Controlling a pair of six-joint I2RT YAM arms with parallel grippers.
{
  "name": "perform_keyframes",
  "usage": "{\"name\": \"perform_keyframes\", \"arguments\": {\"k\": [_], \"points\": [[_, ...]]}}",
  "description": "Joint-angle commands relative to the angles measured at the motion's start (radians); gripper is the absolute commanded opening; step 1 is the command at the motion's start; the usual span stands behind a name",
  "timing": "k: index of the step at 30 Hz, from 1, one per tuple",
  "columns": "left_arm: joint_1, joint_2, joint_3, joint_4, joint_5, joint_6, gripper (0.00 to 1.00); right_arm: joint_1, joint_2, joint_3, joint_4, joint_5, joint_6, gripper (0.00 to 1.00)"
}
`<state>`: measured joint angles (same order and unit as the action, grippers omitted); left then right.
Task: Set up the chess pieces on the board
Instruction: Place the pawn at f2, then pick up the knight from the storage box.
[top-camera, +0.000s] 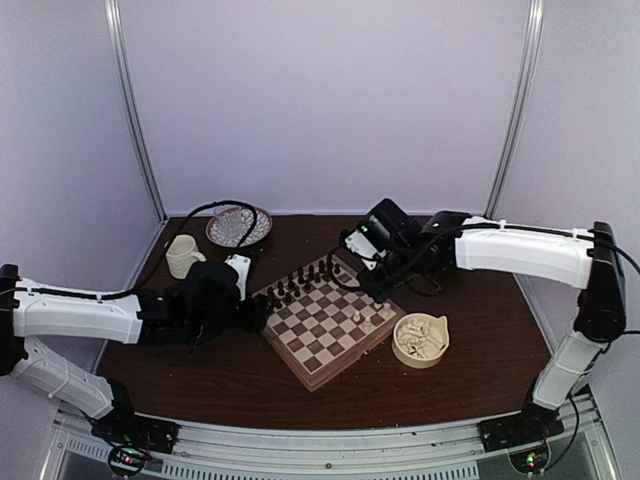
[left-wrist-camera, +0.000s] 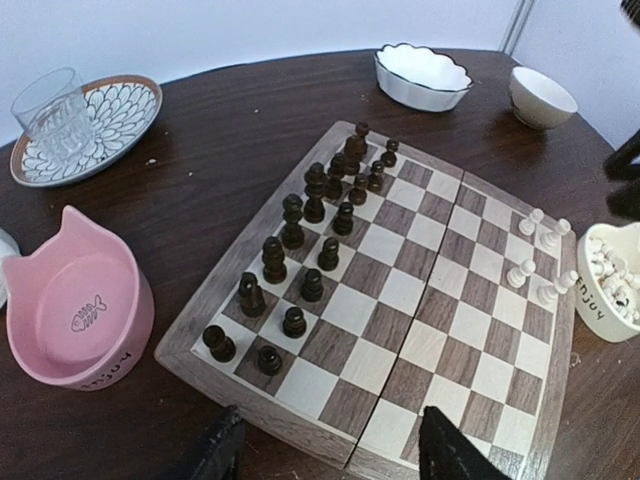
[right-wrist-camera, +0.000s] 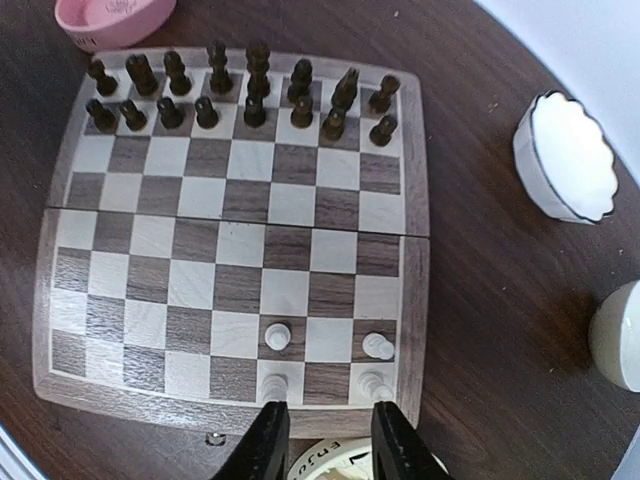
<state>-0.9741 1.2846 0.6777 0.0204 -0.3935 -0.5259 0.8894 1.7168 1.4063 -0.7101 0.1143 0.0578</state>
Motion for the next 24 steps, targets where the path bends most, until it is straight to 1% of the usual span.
{"name": "perform_keyframes", "arguments": {"k": [1, 3, 5, 6, 8, 13, 16, 19, 24], "points": [[0.002, 0.011, 0.027, -0.001, 0.062, 0.042, 0.74, -0.001, -0.167, -0.121, 0.137, 0.061, 0.038, 0.32], [0.003, -0.001, 0.004, 0.025, 0.053, 0.038, 0.86, -0.001, -0.239, -0.186, 0.183, 0.083, 0.058, 0.33], [0.002, -0.015, -0.016, 0.046, 0.042, 0.027, 0.97, -0.003, -0.304, -0.249, 0.222, 0.107, 0.091, 0.44], [0.002, -0.021, -0.025, 0.057, 0.043, 0.023, 0.97, -0.005, -0.333, -0.286, 0.250, 0.119, 0.111, 0.49], [0.002, -0.029, -0.033, 0.078, 0.062, 0.027, 0.98, -0.016, -0.368, -0.348, 0.262, 0.139, 0.149, 0.47], [0.002, 0.000, -0.029, 0.117, 0.133, 0.043, 0.98, -0.033, -0.377, -0.414, 0.162, 0.144, 0.317, 0.44], [0.003, 0.024, -0.027, 0.148, 0.171, 0.057, 0.97, -0.033, -0.369, -0.446, 0.133, 0.190, 0.417, 0.41], [0.002, 0.032, -0.029, 0.170, 0.198, 0.072, 0.97, -0.033, -0.351, -0.459, 0.112, 0.232, 0.454, 0.39], [0.002, 0.017, -0.034, 0.177, 0.219, 0.088, 0.96, -0.035, -0.331, -0.505, 0.148, 0.244, 0.497, 0.38]]}}
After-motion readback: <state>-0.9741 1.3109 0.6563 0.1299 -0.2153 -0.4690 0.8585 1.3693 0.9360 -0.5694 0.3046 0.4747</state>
